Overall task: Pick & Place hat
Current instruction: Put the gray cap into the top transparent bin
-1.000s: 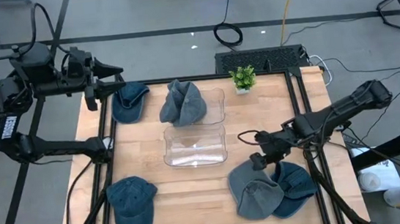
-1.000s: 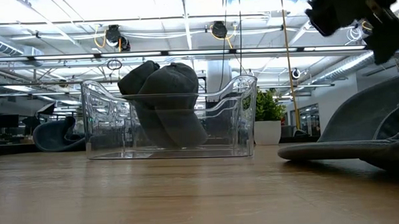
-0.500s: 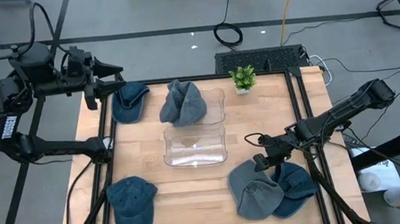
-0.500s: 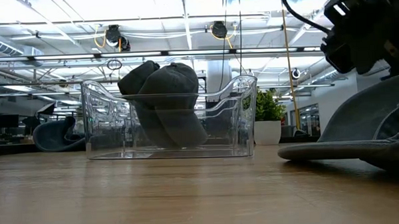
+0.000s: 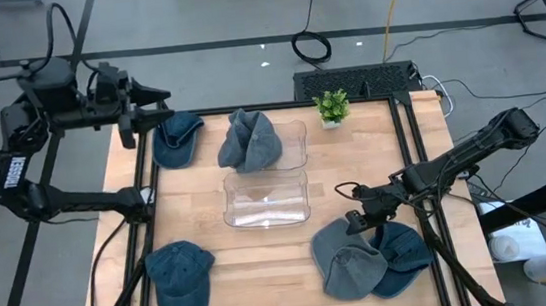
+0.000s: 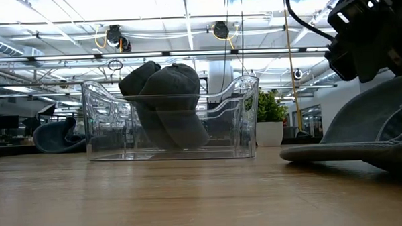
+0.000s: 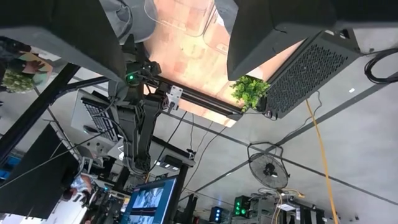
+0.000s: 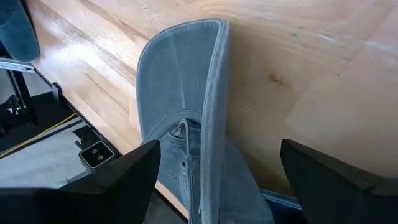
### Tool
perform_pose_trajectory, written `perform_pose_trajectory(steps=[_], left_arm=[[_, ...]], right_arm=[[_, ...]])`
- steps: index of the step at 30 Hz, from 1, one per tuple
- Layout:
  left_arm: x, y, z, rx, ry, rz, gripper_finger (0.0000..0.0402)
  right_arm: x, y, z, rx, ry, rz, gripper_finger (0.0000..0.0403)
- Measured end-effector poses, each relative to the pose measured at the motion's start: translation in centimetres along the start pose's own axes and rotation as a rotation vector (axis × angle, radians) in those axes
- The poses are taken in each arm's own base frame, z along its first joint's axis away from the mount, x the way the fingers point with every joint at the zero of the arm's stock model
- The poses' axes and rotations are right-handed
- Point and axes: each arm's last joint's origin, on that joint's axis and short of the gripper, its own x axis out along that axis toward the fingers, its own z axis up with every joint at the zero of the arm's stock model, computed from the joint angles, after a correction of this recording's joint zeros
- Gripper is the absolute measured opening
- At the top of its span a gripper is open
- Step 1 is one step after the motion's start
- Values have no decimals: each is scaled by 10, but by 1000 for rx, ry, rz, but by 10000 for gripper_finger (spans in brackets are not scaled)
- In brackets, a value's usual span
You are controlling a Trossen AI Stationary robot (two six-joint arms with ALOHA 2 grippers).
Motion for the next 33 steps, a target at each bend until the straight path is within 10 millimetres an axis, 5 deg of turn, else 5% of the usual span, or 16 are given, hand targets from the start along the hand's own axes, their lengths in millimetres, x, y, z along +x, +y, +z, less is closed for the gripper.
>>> perform_pose_trajectory(steps=[18,23,33], left_arm=[[4,1,0,9,8,2,277],[4,1,0,8,8,1,276],[5,2,0,6,12,3,274]], right_arm=[[12,-2,-1,16,103,-50,304],[13,-2,0,17,102,-52,237],[13,-2,0,15,99,-45,19]])
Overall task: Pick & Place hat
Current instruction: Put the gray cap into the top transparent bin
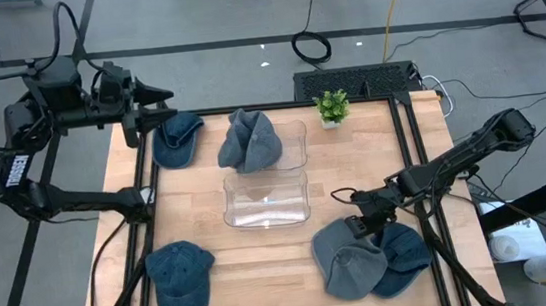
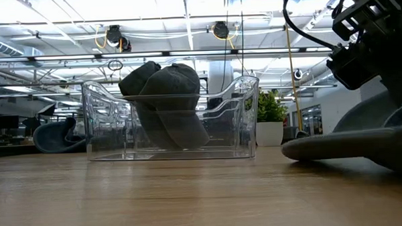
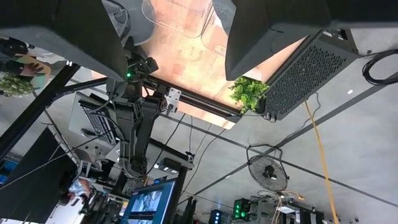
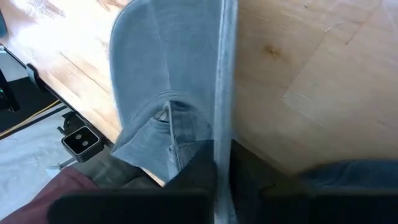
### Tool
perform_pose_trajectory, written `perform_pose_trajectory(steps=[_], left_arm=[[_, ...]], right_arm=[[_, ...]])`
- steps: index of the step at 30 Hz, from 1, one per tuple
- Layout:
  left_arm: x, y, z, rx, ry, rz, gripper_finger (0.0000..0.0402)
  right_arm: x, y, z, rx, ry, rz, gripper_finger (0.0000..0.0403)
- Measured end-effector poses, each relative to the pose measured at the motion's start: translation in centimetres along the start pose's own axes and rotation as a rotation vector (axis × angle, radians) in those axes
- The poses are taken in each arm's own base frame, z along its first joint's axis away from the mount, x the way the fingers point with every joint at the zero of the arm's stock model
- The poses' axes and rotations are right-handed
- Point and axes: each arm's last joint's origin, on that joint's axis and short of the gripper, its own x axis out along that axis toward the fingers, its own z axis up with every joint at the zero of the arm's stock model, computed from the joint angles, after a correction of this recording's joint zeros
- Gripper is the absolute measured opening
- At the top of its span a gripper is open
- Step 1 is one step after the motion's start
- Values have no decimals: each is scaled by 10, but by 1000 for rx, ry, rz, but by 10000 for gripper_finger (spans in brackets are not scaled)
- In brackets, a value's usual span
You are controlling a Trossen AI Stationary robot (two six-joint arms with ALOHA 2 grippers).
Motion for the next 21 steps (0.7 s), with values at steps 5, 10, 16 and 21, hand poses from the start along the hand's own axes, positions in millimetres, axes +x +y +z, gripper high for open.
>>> perform_pose_trajectory(steps=[5,10,16,21], left_arm=[[0,0,0,-7,0,0,264],[0,0,0,-9,-1,0,258],[0,0,0,-10,-2,0,264],[0,0,0,-22,-3,0,256]], right_arm=[[-2,0,0,-5,-8,8,5],[-20,11,0,-49,-83,107,3],[-65,33,-2,-151,-226,314,2],[-98,41,-5,-207,-316,435,1]])
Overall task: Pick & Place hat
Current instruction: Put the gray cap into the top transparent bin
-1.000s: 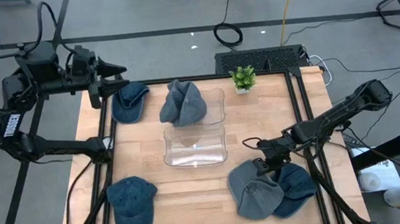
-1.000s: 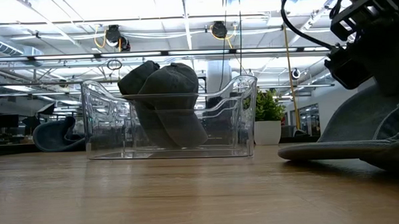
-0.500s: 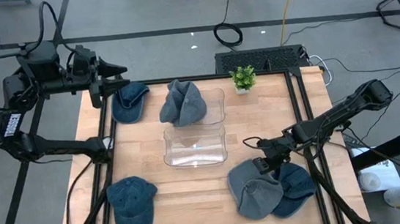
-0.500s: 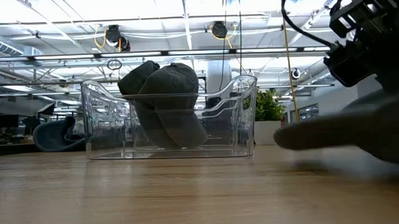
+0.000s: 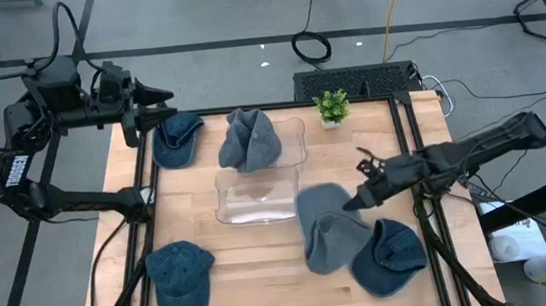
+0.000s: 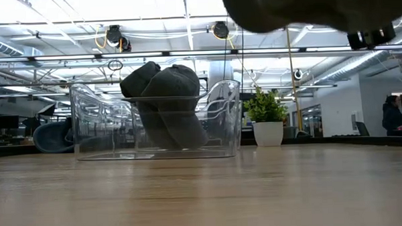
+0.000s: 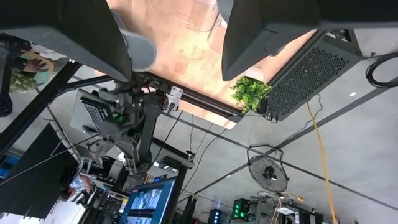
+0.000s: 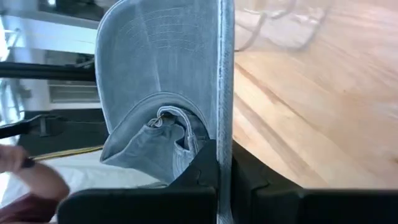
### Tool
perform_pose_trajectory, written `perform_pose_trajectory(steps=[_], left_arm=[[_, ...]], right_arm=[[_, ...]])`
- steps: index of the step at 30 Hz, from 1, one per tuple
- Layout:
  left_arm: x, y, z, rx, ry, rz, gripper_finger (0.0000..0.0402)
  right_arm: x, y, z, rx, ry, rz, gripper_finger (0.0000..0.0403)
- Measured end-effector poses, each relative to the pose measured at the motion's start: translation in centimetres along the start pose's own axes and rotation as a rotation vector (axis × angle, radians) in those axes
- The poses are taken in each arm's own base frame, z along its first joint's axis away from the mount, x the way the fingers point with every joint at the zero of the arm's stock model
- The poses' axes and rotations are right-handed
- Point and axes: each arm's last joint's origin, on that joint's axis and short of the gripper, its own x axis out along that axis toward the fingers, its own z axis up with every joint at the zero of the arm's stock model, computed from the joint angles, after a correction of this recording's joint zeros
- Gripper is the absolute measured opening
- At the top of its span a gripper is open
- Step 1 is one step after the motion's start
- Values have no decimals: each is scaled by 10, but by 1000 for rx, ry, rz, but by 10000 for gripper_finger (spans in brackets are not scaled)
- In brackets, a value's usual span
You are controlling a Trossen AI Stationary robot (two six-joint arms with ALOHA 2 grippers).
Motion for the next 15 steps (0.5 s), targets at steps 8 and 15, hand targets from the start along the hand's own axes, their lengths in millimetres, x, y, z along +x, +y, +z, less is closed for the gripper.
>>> perform_pose_trajectory(steps=[8,15], left_arm=[[0,0,0,-42,-2,-2,251],[0,-1,6,-149,-55,-19,250]], right_arm=[[-20,21,10,-118,-108,79,1],[-44,66,34,-460,-463,251,0]])
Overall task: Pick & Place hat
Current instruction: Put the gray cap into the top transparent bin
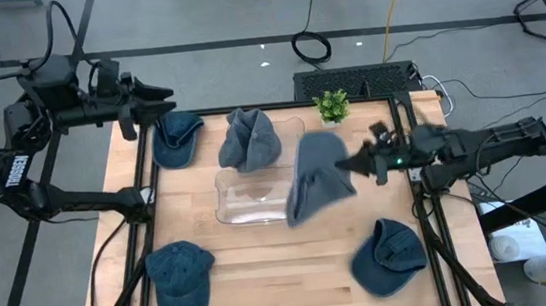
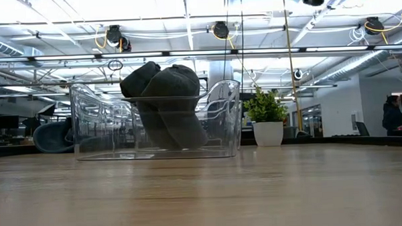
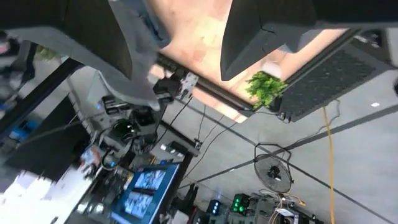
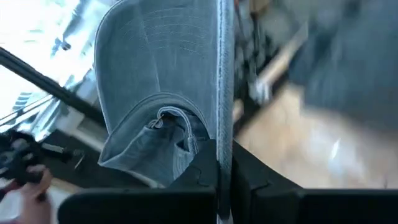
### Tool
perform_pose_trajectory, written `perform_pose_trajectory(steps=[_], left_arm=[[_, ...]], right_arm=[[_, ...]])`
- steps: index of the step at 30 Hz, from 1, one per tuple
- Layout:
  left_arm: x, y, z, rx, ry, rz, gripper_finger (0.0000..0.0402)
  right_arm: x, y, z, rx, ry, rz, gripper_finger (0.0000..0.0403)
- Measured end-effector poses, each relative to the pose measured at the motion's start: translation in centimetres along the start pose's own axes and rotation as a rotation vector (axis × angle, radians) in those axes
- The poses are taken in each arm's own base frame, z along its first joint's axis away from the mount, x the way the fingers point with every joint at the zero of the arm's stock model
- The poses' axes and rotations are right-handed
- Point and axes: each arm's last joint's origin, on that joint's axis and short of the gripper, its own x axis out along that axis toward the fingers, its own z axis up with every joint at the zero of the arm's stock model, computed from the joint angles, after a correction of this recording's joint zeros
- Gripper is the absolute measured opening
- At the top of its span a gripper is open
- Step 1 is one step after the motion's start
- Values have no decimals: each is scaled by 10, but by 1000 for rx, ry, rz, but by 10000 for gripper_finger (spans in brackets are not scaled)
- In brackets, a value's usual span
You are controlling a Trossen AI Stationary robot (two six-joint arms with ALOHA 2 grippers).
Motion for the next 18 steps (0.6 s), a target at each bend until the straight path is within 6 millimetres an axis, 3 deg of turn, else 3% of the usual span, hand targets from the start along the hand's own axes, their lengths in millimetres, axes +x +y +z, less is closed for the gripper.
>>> perform_pose_trajectory(steps=[11,18], left_arm=[[3,-7,7,-224,5,-188,251],[24,-2,12,-367,23,-194,251]], right_arm=[[7,40,60,-492,-276,0,0],[22,62,89,-793,-471,71,0]])
